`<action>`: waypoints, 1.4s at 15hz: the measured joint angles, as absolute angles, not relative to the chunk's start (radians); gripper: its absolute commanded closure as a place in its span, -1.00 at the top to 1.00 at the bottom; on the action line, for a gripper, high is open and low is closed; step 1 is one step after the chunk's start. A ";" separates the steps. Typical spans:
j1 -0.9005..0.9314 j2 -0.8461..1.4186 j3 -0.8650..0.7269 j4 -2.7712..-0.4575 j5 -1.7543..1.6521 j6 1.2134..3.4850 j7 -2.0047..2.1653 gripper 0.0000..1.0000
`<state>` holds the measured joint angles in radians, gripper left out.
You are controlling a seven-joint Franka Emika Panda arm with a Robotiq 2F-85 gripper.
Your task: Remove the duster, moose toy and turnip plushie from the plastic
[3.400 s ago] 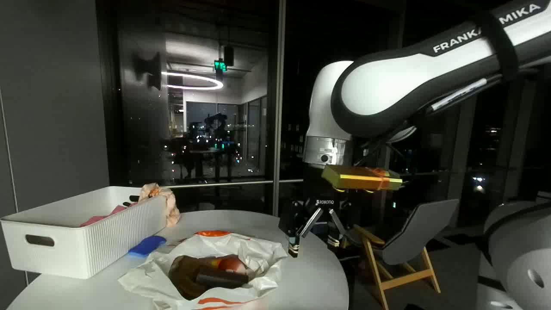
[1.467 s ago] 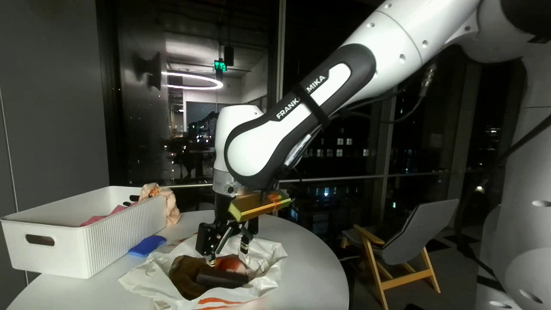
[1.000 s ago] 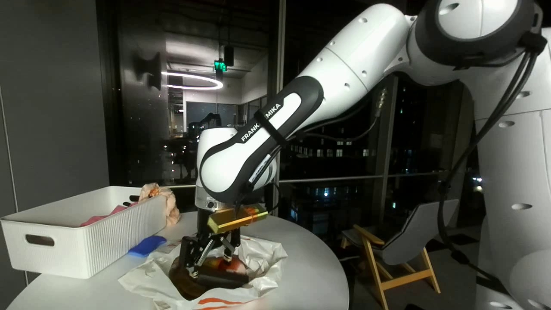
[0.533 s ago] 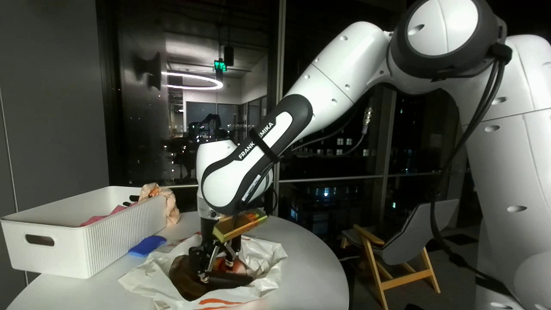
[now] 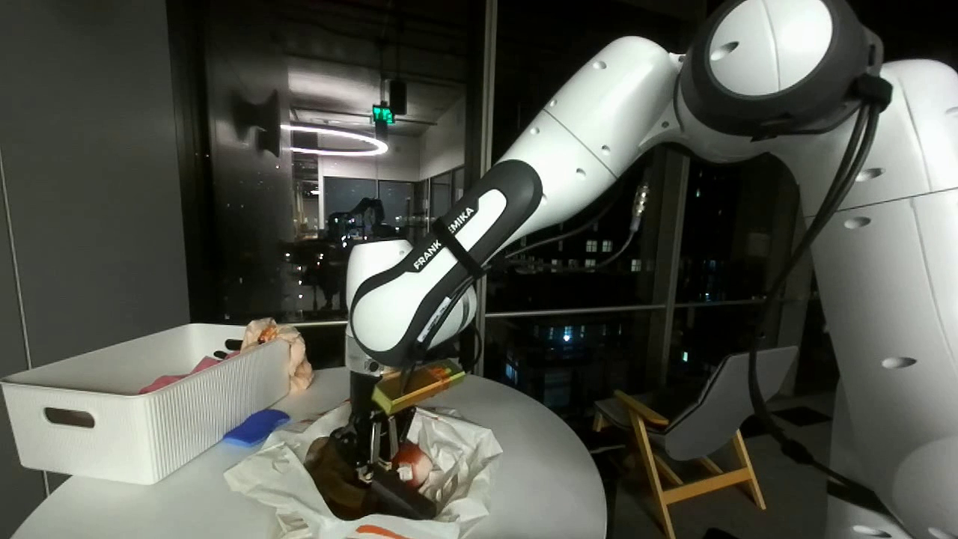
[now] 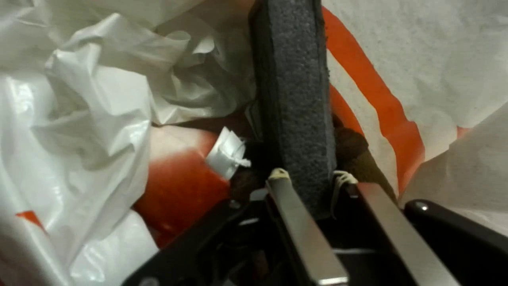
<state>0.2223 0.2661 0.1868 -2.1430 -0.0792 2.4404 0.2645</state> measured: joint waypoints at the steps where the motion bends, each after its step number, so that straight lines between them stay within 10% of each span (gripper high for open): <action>1: 0.221 0.260 0.187 -2.144 -0.071 2.440 0.257 -0.71; 21: 0.408 -0.185 0.304 -2.274 0.267 2.357 -0.133 -0.72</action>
